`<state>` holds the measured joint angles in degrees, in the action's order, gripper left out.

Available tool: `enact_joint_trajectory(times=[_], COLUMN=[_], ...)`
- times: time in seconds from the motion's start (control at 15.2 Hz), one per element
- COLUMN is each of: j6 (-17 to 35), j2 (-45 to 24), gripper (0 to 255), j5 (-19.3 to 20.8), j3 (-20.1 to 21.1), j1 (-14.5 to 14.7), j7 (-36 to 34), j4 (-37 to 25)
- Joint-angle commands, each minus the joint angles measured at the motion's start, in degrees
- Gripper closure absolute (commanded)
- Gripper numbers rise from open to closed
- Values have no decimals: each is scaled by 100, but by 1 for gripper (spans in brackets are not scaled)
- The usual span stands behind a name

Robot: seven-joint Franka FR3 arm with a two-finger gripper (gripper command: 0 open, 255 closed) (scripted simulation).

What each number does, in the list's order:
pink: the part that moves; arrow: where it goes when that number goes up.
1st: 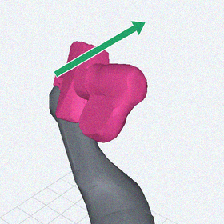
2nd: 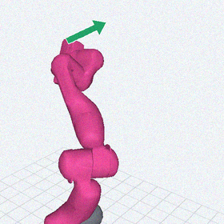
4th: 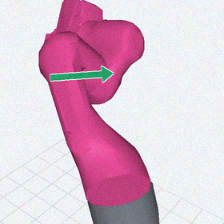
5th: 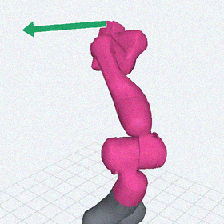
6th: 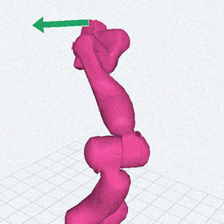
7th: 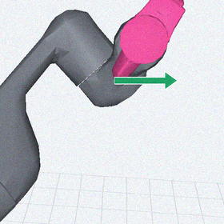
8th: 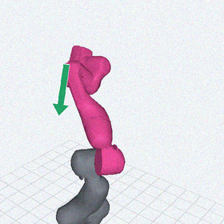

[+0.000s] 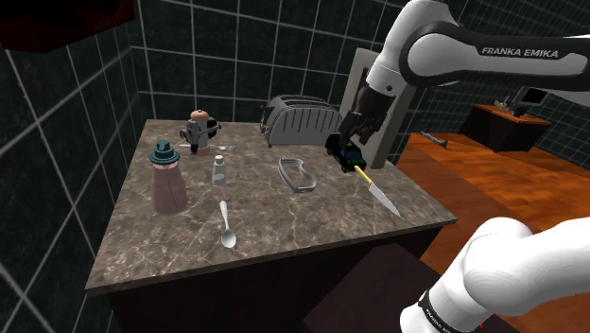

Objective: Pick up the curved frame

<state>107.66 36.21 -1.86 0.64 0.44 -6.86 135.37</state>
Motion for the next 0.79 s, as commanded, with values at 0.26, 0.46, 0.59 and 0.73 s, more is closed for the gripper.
enact_joint_trajectory(times=[0.26, 0.46, 0.59, 0.73], j6=[877, 1235, 1450, 1643], j2=[-1166, -1792, -2218, -2650], gripper=[0, 0, 0, 0], j5=[188, 268, 317, 363], j3=[-150, -208, -245, -279], j1=[-102, -145, -173, -202], j7=[277, 382, 447, 510], j4=[-119, -303, -460, -645])
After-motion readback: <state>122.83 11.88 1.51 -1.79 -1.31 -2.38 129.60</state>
